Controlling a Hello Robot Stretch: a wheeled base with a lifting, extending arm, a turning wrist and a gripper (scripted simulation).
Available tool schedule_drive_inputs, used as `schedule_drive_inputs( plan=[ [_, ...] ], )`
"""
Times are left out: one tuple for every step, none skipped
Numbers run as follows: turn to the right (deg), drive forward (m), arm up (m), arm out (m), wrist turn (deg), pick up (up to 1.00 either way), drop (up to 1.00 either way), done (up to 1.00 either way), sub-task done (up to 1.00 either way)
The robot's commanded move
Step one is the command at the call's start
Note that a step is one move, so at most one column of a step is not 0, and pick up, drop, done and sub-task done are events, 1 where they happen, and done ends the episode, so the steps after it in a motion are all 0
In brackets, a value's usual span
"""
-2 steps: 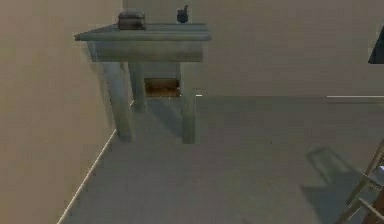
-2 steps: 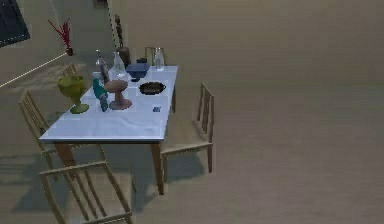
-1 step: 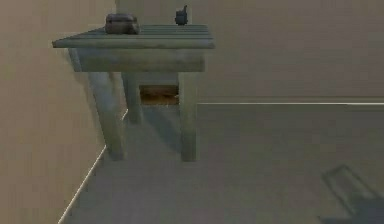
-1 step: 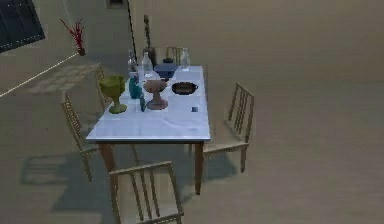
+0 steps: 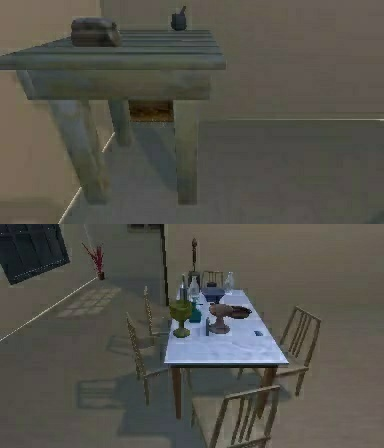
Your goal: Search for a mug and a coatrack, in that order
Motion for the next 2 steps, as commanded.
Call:
schedule_drive_inputs(
  plan=[
    [36.0, 0.0, 0.0, 0.0, 0.0, 0.0, 0.0, 0.0, 0.0],
    [0.0, 0.95, 0.0, 0.0, 0.0, 0.0, 0.0, 0.0, 0.0]
  ],
)
